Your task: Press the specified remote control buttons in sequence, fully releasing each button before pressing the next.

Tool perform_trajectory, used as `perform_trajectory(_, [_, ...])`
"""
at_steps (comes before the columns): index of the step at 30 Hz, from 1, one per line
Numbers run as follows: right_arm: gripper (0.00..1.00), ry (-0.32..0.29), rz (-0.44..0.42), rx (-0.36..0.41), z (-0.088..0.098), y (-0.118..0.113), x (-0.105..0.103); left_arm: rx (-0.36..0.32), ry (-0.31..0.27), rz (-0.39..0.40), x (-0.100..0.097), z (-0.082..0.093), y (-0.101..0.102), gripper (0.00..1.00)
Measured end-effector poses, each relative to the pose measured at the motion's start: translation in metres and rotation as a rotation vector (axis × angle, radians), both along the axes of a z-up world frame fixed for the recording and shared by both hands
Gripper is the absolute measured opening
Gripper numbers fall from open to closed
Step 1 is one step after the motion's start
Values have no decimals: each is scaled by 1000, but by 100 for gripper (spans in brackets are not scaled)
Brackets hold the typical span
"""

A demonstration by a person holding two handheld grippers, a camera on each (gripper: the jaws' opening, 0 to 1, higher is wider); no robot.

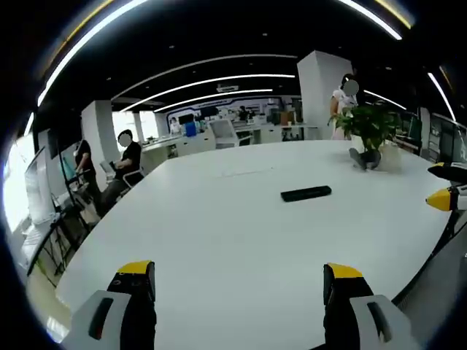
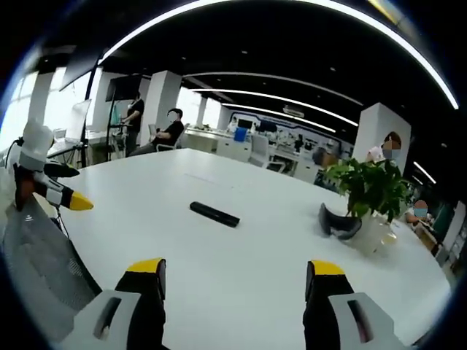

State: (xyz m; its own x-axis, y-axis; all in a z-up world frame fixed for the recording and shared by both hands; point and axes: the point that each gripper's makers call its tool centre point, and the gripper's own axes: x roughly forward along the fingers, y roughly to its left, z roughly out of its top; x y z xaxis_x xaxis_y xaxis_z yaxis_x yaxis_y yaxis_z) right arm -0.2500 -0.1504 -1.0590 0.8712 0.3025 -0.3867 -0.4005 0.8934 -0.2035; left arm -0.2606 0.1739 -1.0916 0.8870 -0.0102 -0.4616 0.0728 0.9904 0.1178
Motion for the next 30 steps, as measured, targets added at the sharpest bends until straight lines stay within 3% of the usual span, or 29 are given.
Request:
perform_trajectory(9, [80,-29,-2,90,11,0,0,-4,3,-9,0,-1,-2,99])
perform_trajectory(30, [79,-14,-17,86,7,-2,1,-5,17,-39,0,-2,-7,99])
